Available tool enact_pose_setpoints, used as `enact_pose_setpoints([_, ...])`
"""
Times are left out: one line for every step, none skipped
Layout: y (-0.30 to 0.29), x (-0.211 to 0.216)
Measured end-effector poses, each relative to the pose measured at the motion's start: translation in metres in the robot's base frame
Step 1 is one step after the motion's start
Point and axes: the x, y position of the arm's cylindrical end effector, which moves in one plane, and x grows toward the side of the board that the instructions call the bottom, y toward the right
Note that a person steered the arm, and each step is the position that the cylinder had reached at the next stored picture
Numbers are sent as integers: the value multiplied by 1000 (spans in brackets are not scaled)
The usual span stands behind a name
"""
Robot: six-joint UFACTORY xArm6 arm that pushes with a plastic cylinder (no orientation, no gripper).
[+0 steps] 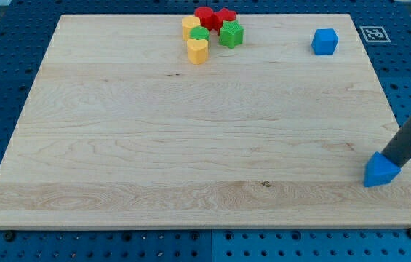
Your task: Move the blue cube closer to the blue triangle
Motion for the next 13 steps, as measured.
enact_pose_setpoints([-8, 3])
enact_pose_setpoints([-8, -19])
enact_pose_setpoints([-8, -93])
enact_pose_setpoints([-8, -161])
enact_pose_setpoints([-6, -212])
enact_pose_setpoints([3, -209])
enact_pose_setpoints([11, -254])
enact_pose_setpoints([5, -316])
enact_pose_setpoints([-13, -350])
enact_pose_setpoints([-21, -331])
enact_pose_setpoints([-21, -300])
enact_pose_setpoints([-21, -272])
enact_pose_setpoints([-21, -247])
